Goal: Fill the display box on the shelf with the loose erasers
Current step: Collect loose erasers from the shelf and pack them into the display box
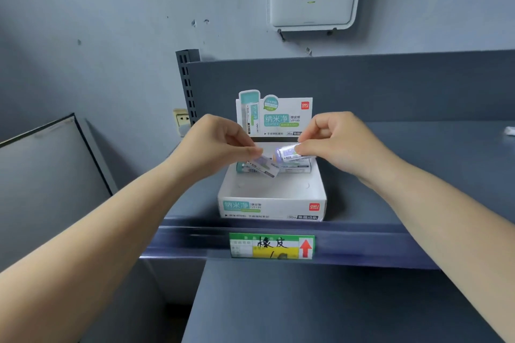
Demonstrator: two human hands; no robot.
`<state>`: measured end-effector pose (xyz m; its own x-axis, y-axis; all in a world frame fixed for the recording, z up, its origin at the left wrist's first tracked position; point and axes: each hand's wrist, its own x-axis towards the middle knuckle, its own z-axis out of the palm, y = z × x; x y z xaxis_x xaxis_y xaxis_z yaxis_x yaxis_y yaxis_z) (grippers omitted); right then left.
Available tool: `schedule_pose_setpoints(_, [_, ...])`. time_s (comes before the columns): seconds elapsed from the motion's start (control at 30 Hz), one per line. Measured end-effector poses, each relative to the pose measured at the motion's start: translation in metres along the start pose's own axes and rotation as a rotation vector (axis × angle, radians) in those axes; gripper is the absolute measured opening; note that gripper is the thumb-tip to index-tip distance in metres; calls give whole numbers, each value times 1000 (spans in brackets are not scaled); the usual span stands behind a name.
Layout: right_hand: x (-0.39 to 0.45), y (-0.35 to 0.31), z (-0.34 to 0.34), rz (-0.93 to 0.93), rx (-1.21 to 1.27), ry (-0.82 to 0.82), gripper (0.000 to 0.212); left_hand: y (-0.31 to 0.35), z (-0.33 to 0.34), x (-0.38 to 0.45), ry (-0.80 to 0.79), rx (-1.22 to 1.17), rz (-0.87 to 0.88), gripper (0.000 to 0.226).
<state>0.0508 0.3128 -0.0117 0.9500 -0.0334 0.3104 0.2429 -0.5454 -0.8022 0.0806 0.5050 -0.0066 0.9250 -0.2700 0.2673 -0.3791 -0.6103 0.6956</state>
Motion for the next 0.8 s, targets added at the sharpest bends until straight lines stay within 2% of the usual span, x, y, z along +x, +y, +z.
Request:
schedule_pose_setpoints(0.1, [3, 3, -1, 10, -46, -24, 13, -2, 4, 3, -42, 100, 29, 11])
schedule_pose_setpoints(0.27, [3, 5, 4, -26, -194, -100, 14, -5, -2, 4, -30, 400, 192, 15])
schedule_pose_setpoints(0.4, [4, 8, 5, -38, -254, -115, 13, -12, -3, 7, -37, 581, 247, 15])
schedule_pose_setpoints(0.67, [1, 11, 5, -83, -321, -122, 12, -17, 0, 10, -84, 604, 241, 13])
schedule_pose_setpoints(0.8, [1, 7, 3, -88, -400, -162, 12, -17, 2, 12, -131, 704, 243, 17])
